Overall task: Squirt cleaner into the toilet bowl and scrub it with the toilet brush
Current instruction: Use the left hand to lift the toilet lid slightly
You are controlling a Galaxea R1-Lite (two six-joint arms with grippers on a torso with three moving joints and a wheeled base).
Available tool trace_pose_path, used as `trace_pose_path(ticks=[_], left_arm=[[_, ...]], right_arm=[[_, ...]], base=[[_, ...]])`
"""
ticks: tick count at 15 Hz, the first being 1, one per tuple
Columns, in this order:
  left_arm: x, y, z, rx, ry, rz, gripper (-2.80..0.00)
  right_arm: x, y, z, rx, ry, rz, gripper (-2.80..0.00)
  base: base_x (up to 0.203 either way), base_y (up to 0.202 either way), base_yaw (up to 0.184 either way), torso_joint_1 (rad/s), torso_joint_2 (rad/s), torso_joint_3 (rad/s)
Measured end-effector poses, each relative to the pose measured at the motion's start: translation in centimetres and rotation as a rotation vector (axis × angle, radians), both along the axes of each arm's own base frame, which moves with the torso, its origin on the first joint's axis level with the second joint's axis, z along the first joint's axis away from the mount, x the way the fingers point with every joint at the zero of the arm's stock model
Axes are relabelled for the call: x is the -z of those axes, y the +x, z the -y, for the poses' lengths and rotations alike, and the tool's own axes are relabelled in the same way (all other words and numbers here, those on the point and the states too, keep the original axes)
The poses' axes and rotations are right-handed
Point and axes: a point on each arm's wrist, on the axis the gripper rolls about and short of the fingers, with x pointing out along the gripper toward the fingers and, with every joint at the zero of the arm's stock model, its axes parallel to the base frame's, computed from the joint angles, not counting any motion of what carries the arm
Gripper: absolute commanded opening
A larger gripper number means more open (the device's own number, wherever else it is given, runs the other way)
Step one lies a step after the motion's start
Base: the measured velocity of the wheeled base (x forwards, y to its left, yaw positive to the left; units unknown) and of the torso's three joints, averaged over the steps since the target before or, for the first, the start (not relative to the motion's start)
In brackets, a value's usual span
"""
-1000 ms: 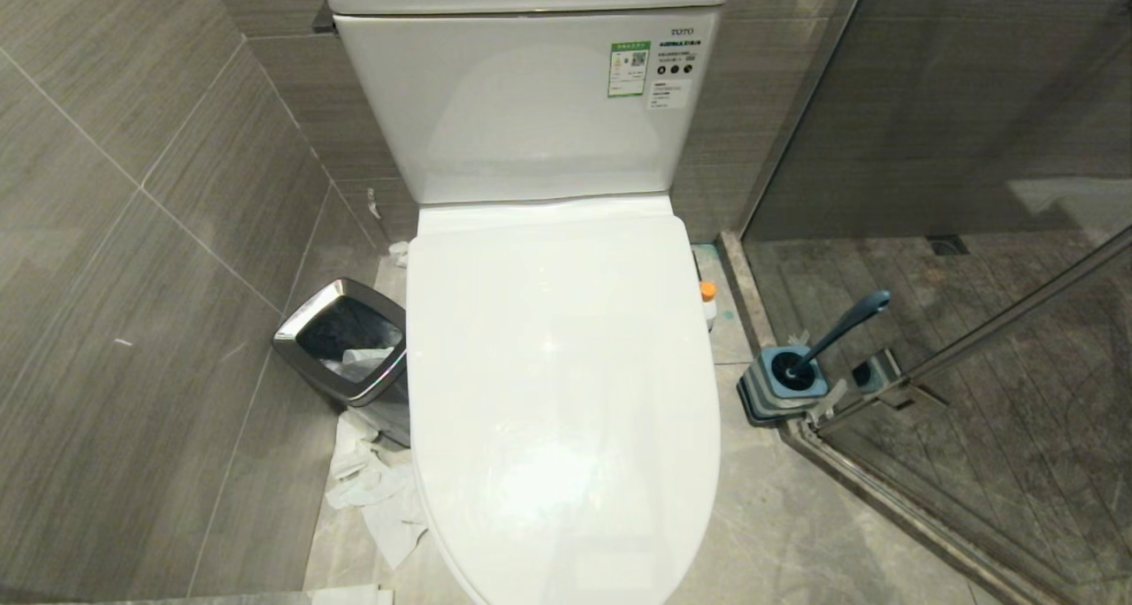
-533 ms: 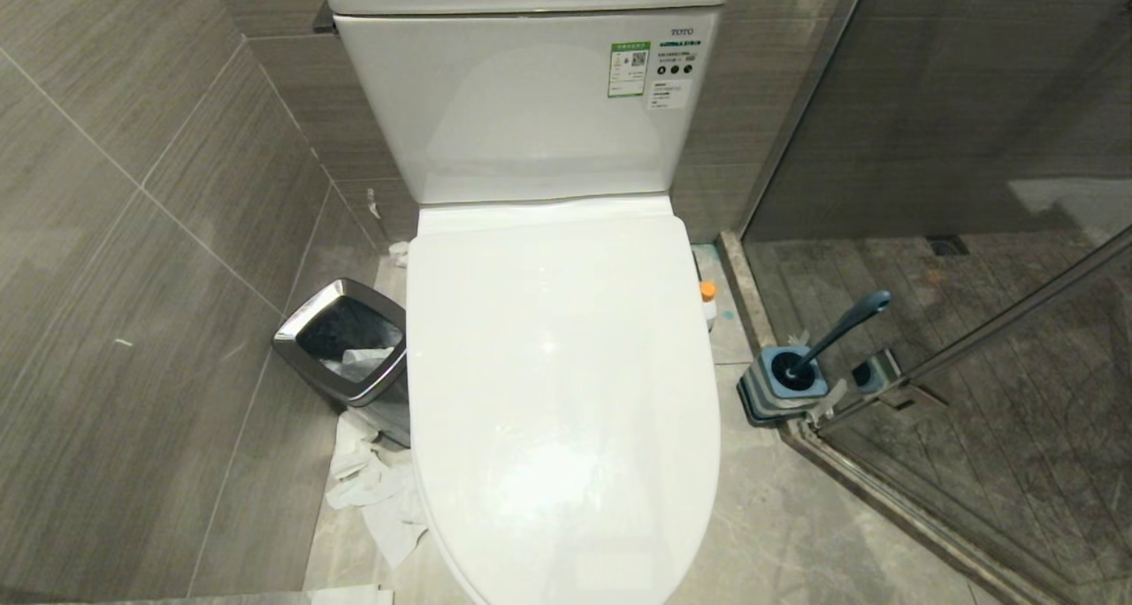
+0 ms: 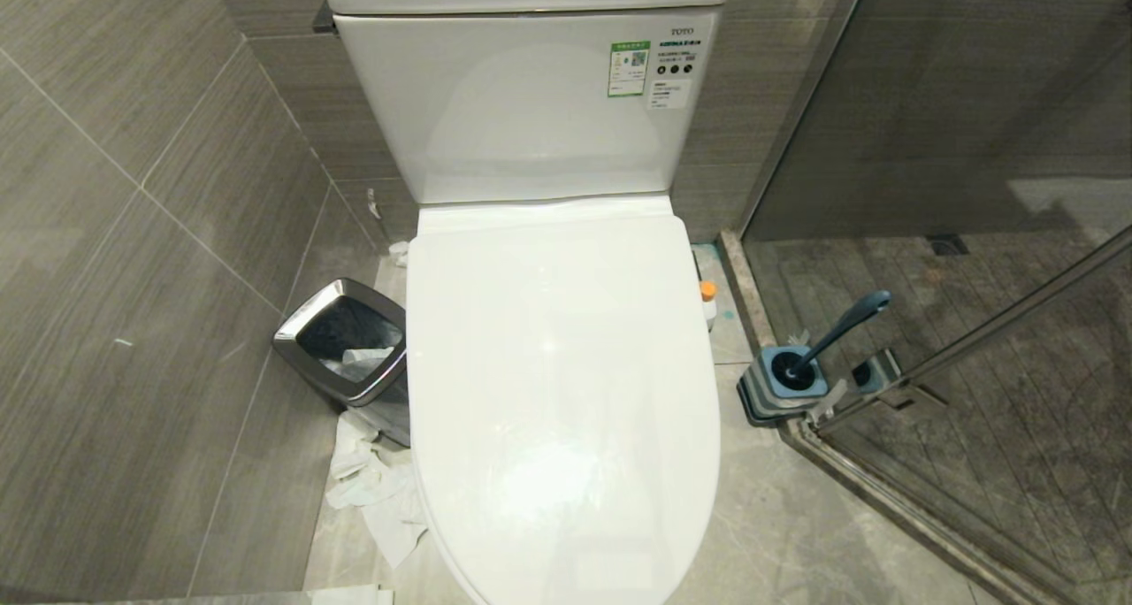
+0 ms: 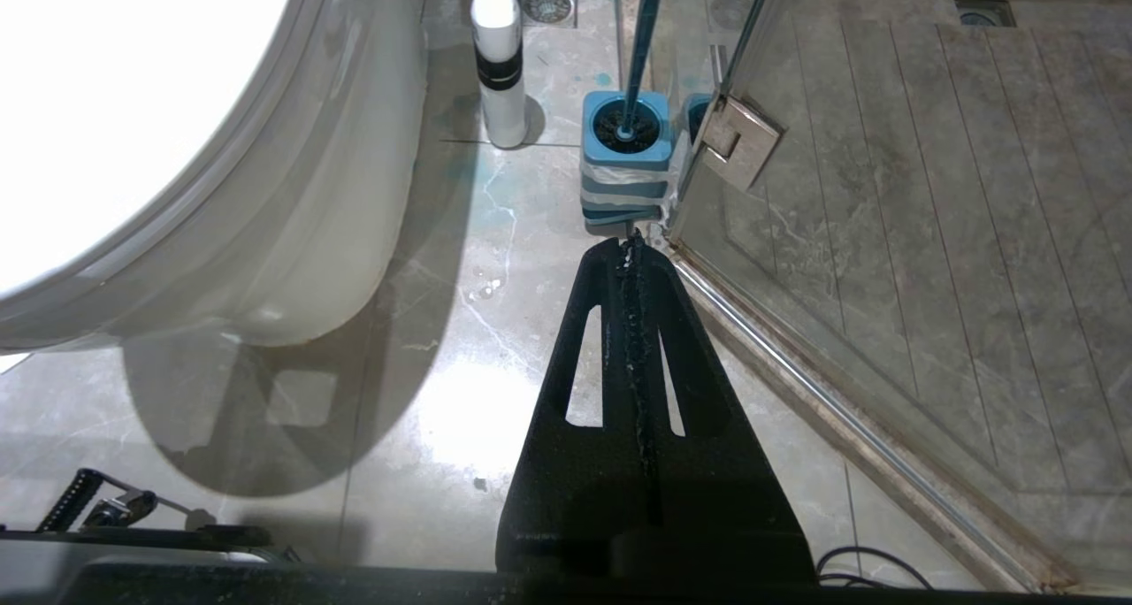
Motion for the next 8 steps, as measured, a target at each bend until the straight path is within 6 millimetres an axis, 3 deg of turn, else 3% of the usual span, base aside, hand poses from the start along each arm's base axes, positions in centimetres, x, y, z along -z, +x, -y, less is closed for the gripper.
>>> trace_pose_path(ticks=[2,4,8], left_arm=[[-3.8,1.8,0.0,-0.01,0.014,0.003,-2.8],[-6.0,4.3,0.0,0.032,0.023,-0.024,-2.8],[-7.7,11.7,0.3,0.239,-0.079,-0.133,-2.8]], right_arm=[[0.0,0.0,0.0,0.0,0.0,0.0,-2.8],[0.0,0.0,0.0,0.0,0.0,0.0,-2.8],[0.0,0.0,0.0,0.0,0.0,0.0,-2.8]], base=[[0.0,0.0,0.0,0.0,0.0,0.0],[0.0,0.0,0.0,0.0,0.0,0.0],[0.0,0.0,0.0,0.0,0.0,0.0]])
